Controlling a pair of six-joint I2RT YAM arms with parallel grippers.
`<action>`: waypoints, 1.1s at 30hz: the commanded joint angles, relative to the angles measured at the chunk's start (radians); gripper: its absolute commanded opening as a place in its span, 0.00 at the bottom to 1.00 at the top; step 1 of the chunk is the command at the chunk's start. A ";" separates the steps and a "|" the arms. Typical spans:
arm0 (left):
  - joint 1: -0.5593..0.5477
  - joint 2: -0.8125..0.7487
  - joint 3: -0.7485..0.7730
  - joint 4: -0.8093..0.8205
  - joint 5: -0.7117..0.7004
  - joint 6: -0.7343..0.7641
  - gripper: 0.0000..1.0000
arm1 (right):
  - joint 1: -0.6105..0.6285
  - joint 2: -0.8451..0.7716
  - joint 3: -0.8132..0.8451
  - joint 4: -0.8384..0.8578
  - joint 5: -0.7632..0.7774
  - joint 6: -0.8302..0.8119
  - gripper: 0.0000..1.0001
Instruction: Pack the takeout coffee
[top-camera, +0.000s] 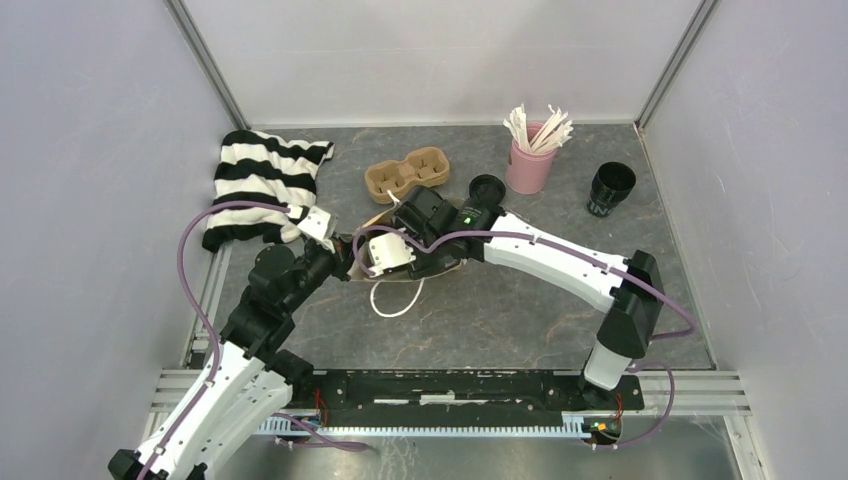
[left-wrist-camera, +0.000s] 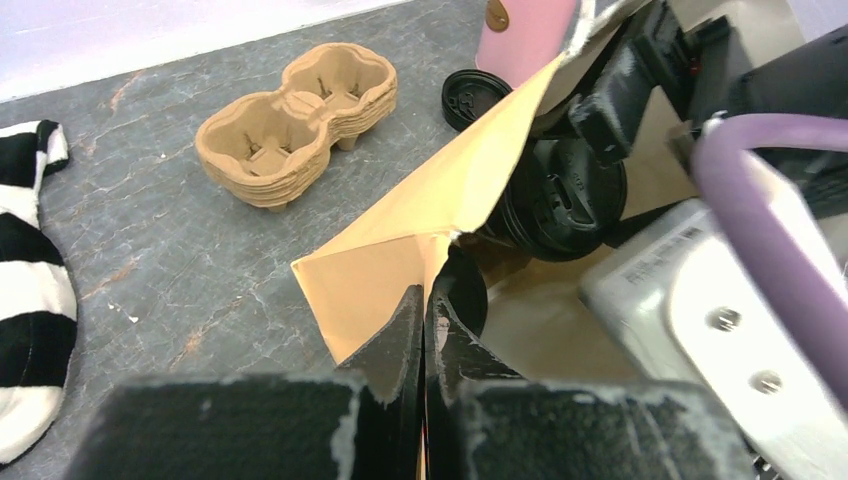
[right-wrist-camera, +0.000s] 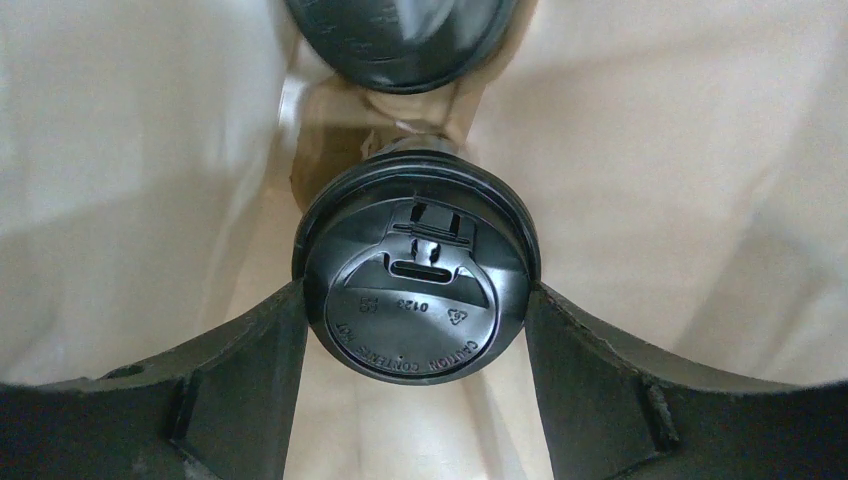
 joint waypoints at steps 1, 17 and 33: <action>-0.013 0.004 0.043 0.008 -0.016 0.055 0.02 | -0.032 -0.032 -0.040 0.038 0.006 -0.036 0.38; -0.020 0.007 0.050 -0.005 -0.035 0.066 0.02 | -0.064 -0.012 -0.086 0.078 -0.022 -0.050 0.37; -0.020 0.022 0.056 0.021 -0.076 0.044 0.02 | -0.076 0.003 -0.030 -0.019 -0.106 0.013 0.39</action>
